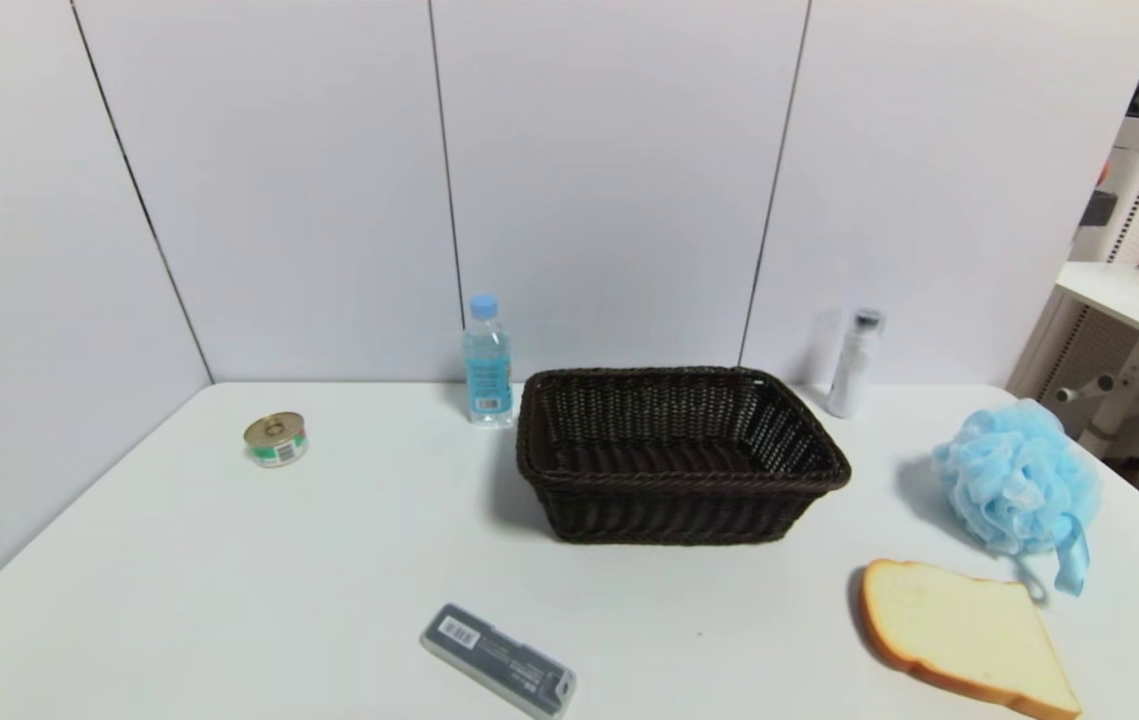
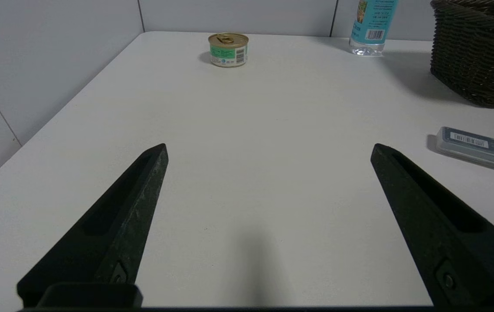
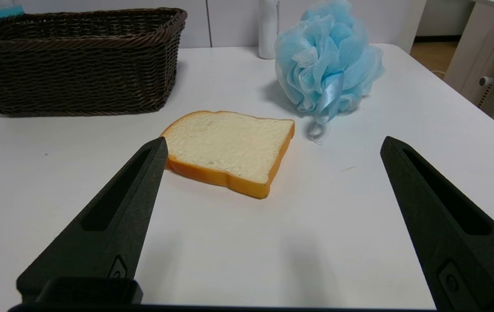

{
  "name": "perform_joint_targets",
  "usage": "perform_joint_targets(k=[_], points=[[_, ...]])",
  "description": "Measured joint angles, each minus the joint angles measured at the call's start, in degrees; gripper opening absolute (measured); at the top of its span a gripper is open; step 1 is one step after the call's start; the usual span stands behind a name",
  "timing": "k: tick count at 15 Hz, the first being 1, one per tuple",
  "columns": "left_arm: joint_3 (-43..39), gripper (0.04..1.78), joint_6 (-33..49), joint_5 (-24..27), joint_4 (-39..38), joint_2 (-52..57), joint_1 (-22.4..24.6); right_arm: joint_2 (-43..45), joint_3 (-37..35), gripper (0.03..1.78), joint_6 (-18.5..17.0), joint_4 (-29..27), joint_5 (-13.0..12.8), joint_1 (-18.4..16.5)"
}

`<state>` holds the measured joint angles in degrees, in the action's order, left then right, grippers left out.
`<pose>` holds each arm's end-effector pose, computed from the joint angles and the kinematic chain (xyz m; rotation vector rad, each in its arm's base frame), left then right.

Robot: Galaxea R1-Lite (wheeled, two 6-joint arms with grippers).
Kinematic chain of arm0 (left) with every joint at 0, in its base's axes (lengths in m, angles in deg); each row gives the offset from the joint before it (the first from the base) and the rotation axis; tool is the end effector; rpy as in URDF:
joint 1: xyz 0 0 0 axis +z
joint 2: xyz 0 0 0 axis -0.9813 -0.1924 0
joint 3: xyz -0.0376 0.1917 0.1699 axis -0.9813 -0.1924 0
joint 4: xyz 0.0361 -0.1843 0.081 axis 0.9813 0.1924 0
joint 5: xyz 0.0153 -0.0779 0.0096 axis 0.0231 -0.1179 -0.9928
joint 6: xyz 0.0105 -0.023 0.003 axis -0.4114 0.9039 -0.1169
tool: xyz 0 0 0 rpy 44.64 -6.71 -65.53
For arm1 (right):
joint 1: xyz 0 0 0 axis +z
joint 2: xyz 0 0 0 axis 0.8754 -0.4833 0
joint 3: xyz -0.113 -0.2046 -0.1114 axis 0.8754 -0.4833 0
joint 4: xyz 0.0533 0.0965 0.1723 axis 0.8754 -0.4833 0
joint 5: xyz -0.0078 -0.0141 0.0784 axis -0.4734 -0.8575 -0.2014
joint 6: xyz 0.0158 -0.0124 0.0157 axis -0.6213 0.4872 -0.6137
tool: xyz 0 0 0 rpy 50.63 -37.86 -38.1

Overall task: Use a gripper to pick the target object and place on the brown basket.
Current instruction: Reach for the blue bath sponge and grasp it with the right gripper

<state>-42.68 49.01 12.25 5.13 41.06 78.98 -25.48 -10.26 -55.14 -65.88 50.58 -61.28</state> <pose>0.0365 0.0005 0.0757 -0.0485 -0.0031 0.0192 0.0367 -0.0003 0.0754 0.0173 -0.0002 -0.0140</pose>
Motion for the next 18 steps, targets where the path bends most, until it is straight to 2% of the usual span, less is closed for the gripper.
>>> perform_joint_targets(k=[4,7,13,18], points=[[0.0,1.69,0.0,0.0,0.0,0.0,0.0,-1.3,0.6,1.69,-0.7,-0.5,-0.2,0.0],[0.0,1.69,0.0,0.0,0.0,0.0,0.0,-6.5,7.7,1.69,-0.4,-0.4,-0.1,0.0],[0.0,1.69,0.0,0.0,0.0,0.0,0.0,-30.8,38.8,1.69,-1.0,-1.8,-0.7,-0.3],[0.0,1.69,0.0,0.0,0.0,0.0,0.0,-55.4,63.2,1.69,-1.5,-2.1,-1.0,-4.3]])
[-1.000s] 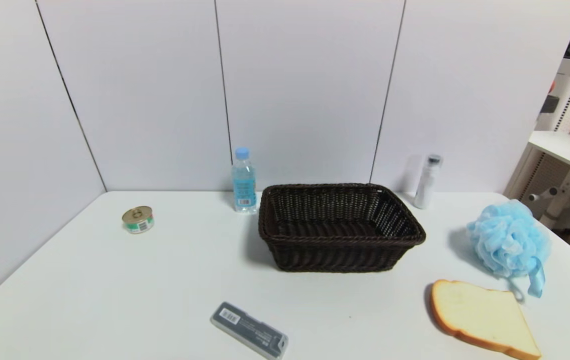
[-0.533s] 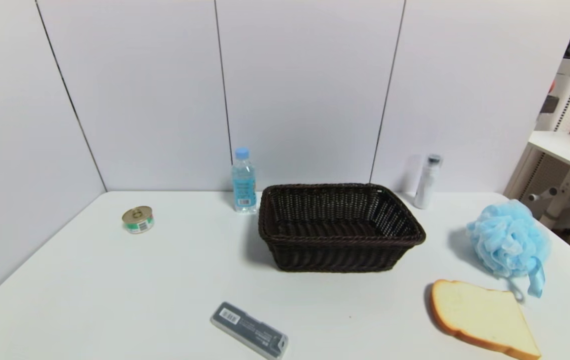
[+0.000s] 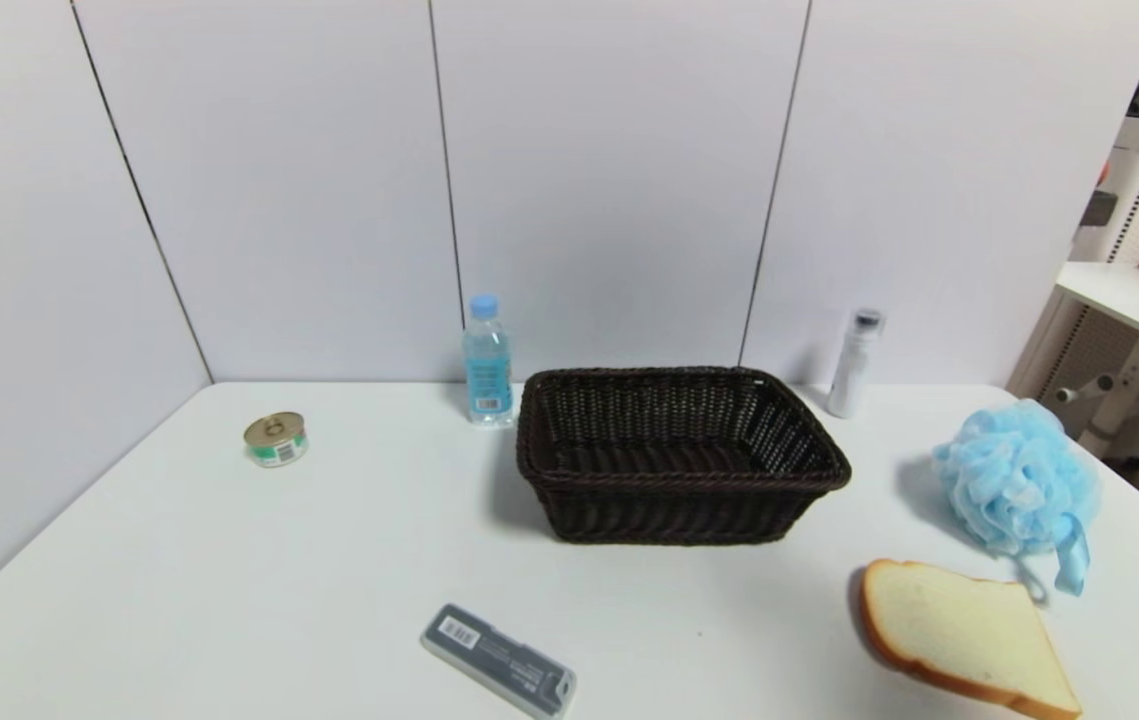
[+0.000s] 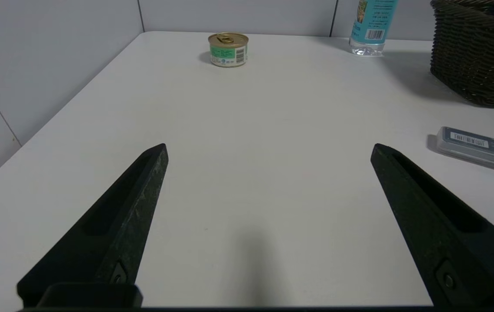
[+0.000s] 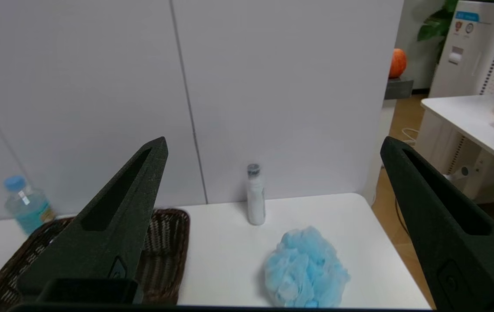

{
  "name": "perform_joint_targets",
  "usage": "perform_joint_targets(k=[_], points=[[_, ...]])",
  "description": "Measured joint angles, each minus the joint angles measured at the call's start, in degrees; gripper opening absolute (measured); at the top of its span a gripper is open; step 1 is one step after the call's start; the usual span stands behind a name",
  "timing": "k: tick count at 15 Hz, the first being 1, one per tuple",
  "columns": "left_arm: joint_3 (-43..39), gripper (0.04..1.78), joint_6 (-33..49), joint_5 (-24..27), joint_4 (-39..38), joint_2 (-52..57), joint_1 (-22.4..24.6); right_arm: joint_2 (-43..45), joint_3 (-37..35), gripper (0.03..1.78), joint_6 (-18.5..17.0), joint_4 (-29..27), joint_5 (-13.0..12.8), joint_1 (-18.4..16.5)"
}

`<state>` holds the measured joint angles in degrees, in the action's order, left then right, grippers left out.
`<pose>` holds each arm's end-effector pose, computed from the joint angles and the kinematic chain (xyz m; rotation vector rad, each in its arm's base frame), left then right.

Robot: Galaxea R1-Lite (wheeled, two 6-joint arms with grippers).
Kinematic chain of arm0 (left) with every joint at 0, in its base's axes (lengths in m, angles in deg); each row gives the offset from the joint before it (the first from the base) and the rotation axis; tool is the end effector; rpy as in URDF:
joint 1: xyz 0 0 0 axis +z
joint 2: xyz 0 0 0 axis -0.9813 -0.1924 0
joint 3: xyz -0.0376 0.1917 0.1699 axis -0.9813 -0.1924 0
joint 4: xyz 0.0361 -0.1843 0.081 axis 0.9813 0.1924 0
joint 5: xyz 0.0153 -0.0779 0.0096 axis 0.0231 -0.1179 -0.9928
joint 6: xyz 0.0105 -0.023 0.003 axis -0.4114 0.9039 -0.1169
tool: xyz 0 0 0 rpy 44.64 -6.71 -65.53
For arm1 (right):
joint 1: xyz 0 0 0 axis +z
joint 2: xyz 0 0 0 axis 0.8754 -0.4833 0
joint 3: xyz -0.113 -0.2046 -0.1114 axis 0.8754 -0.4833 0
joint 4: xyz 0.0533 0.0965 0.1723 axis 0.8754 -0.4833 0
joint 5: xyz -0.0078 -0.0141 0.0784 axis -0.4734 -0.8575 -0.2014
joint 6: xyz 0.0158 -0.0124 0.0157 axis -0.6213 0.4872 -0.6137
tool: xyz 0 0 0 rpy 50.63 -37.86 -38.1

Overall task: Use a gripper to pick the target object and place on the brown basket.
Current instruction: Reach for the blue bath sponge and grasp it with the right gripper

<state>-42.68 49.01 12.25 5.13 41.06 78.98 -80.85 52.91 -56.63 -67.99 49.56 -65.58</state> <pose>0.0365 0.0005 0.0757 -0.0485 -0.0031 0.0192 0.1355 -0.0113 0.3241 0.0408 -0.1017 -0.1046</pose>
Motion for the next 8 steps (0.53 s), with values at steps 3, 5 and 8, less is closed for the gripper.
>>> perform_joint_targets(k=[3,5,8], points=[[0.0,1.69,0.0,0.0,0.0,0.0,0.0,-13.8,8.5,1.69,0.5,-0.2,0.1,-3.9],[0.0,1.69,0.0,0.0,0.0,0.0,0.0,-21.2,10.4,1.69,1.2,-2.1,0.2,-6.4],[0.0,1.69,0.0,0.0,0.0,0.0,0.0,-30.5,11.0,1.69,1.5,-6.1,0.3,-8.7]])
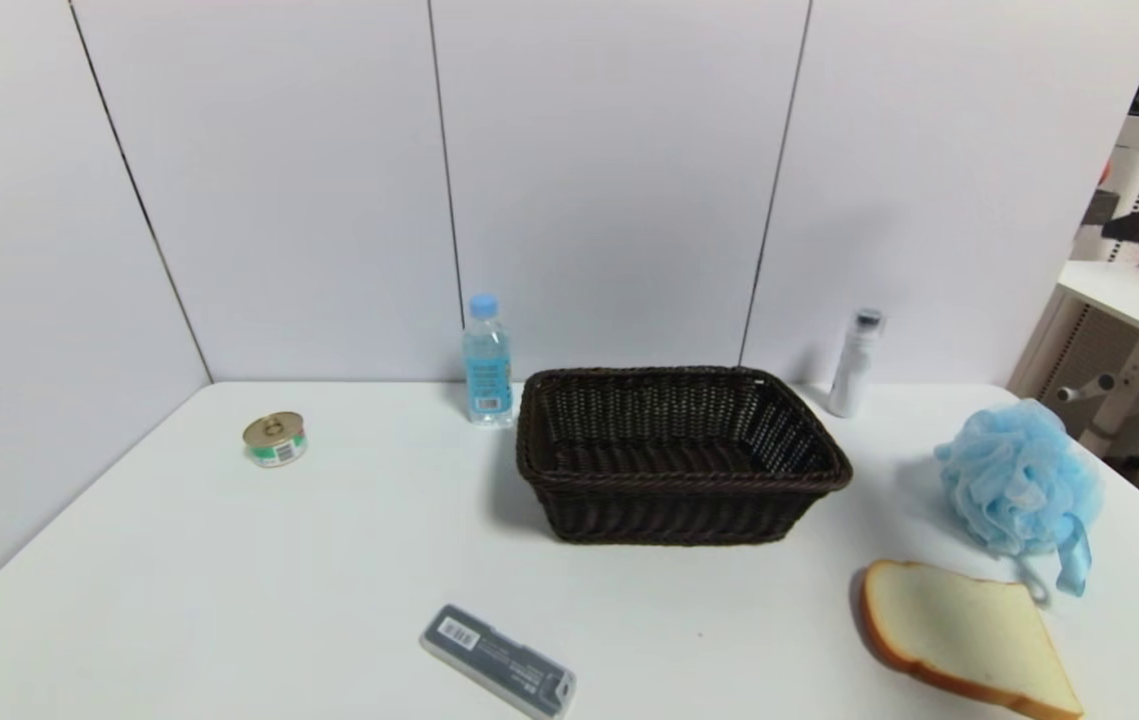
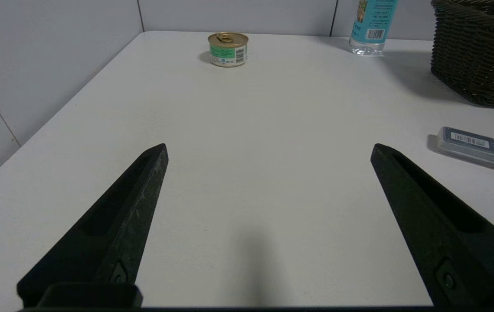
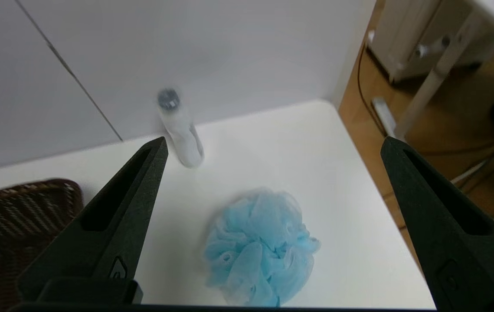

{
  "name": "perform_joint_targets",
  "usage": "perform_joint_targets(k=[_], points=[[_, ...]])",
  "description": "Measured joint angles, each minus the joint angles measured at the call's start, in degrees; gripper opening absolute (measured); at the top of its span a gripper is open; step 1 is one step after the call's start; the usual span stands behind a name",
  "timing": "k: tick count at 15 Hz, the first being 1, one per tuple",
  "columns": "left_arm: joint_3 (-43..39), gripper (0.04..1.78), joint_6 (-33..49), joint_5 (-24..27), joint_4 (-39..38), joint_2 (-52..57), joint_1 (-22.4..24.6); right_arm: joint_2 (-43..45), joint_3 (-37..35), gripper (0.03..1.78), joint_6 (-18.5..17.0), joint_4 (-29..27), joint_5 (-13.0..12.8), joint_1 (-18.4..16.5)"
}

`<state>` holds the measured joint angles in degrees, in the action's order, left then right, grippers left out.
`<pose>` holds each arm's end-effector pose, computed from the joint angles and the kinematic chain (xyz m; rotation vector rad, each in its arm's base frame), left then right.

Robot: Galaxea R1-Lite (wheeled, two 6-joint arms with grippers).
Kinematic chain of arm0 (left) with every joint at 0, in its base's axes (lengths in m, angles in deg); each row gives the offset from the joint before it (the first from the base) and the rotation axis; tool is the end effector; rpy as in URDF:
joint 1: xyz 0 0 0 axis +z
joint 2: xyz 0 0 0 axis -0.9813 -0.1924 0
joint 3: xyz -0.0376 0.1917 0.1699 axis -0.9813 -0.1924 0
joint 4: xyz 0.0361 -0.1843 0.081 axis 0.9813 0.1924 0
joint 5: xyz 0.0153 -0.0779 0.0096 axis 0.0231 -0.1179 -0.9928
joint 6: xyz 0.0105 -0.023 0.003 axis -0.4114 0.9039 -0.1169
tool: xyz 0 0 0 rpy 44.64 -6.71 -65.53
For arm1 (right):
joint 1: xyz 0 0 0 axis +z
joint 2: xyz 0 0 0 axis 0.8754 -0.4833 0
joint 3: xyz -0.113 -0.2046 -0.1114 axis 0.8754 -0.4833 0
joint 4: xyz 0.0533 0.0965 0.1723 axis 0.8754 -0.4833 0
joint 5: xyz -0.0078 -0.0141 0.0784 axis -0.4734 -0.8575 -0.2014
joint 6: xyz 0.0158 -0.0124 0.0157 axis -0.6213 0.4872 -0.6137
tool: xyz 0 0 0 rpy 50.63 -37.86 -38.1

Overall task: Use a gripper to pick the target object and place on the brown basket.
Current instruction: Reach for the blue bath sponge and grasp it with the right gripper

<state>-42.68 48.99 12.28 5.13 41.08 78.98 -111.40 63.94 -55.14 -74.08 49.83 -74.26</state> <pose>0.0365 0.0005 0.0758 -0.0481 -0.0034 0.0187 0.2747 -0.0648 0.2576 0.0528 0.3446 -0.2541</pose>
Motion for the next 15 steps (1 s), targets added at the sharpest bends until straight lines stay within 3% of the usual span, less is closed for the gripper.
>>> perform_joint_targets(k=[4,7,15], points=[[0.0,1.69,0.0,0.0,0.0,0.0,0.0,-9.3,-2.3,1.69,0.5,-2.3,1.7,-0.3],[0.0,1.69,0.0,0.0,0.0,0.0,0.0,-14.7,-3.2,1.69,3.9,-3.5,2.6,-0.1],[0.0,1.69,0.0,0.0,0.0,0.0,0.0,-21.1,-9.2,1.70,7.3,-2.9,2.0,0.7]])
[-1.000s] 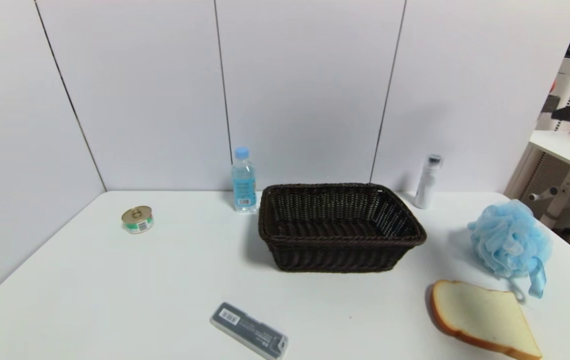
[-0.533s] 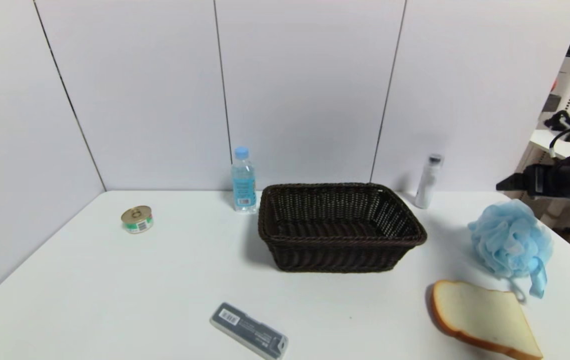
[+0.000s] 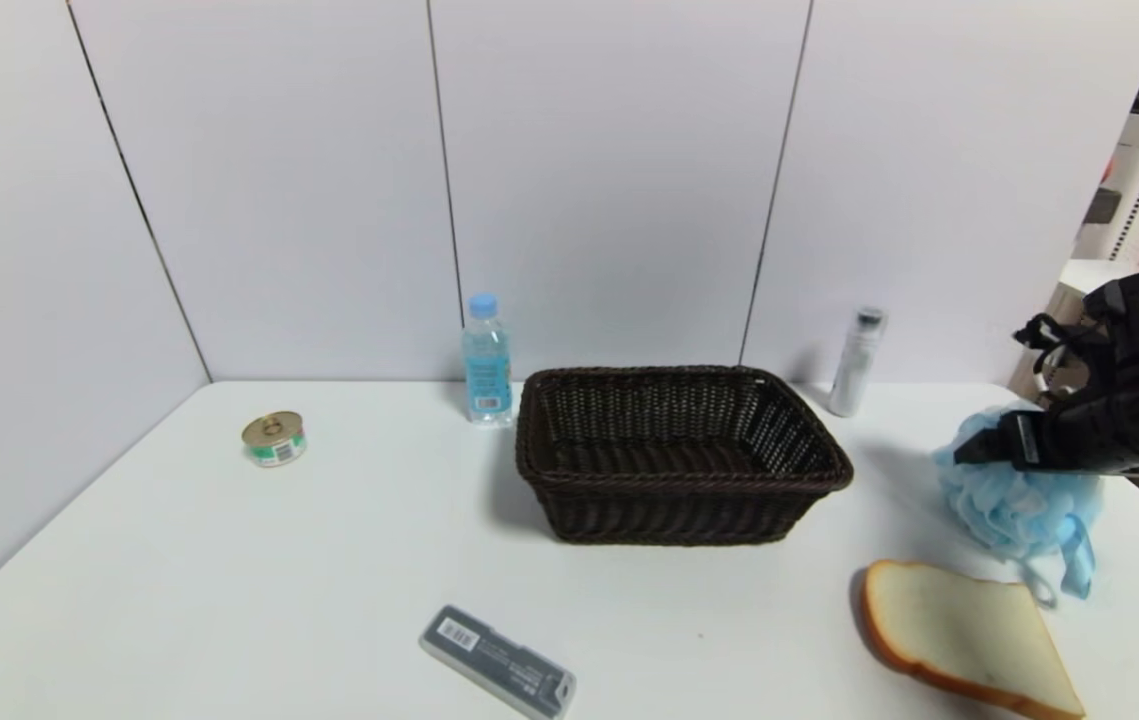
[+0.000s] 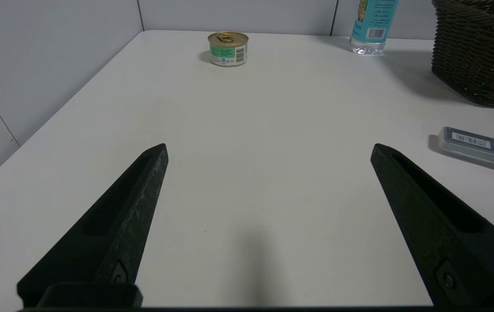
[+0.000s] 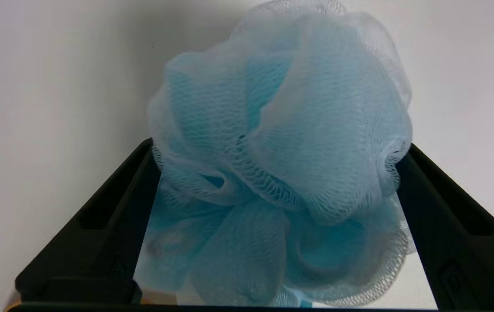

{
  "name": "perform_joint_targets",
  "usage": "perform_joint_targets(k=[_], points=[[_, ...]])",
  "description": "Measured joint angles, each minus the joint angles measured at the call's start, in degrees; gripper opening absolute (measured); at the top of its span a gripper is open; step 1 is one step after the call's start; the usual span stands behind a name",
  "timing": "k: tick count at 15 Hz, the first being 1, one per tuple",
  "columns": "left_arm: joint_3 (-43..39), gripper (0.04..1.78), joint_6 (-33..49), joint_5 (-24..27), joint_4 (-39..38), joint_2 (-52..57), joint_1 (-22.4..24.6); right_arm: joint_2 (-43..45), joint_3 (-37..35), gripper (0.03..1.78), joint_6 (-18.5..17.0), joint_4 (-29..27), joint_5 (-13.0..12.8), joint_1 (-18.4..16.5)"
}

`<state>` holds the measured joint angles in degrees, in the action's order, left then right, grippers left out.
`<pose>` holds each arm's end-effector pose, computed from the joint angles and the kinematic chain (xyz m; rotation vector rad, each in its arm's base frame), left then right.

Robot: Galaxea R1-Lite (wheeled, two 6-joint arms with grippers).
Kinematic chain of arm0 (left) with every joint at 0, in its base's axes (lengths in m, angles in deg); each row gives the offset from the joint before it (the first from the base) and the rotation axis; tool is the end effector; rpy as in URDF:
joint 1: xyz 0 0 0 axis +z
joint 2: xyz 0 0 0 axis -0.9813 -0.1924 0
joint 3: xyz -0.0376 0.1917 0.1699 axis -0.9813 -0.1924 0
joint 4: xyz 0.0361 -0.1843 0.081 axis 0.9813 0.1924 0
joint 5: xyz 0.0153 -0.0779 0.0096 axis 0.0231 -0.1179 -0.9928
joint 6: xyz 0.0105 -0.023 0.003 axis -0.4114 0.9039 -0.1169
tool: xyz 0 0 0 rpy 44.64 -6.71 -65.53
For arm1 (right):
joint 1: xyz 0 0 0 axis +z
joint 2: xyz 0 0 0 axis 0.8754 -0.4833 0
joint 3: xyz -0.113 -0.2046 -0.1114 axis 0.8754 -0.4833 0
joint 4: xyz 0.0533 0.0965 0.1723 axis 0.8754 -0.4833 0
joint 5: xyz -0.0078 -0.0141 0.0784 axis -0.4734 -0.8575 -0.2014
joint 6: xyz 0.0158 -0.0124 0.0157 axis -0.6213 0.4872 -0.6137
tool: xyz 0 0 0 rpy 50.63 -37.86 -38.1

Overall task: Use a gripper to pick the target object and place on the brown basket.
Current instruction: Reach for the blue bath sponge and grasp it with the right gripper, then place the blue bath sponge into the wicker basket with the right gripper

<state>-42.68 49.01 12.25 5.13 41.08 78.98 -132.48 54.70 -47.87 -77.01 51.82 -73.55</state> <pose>0.0365 0.0005 0.0758 -0.0485 -0.0034 0.0192 0.3230 -0.0709 0.0919 0.0045 0.9321 -0.1405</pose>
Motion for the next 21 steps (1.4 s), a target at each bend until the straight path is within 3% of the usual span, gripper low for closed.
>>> perform_joint_targets(k=[4,10,12,15,18,21], points=[[0.0,1.69,0.0,0.0,0.0,0.0,0.0,-3.6,-0.3,1.70,2.7,3.9,0.0,-0.2],[0.0,1.69,0.0,0.0,0.0,0.0,0.0,-6.6,-0.7,1.69,3.0,3.2,0.0,-0.5],[0.0,1.69,0.0,0.0,0.0,0.0,0.0,-6.9,-0.7,1.33,2.9,3.1,0.0,-0.5],[0.0,1.69,0.0,0.0,0.0,0.0,0.0,-6.9,-0.9,0.98,2.8,3.1,0.0,-0.5],[0.0,1.69,0.0,0.0,0.0,0.0,0.0,-6.0,-0.9,0.78,2.6,2.7,0.0,-0.5],[0.0,1.69,0.0,0.0,0.0,0.0,0.0,-2.1,-0.2,0.72,2.2,3.0,0.1,0.0]])
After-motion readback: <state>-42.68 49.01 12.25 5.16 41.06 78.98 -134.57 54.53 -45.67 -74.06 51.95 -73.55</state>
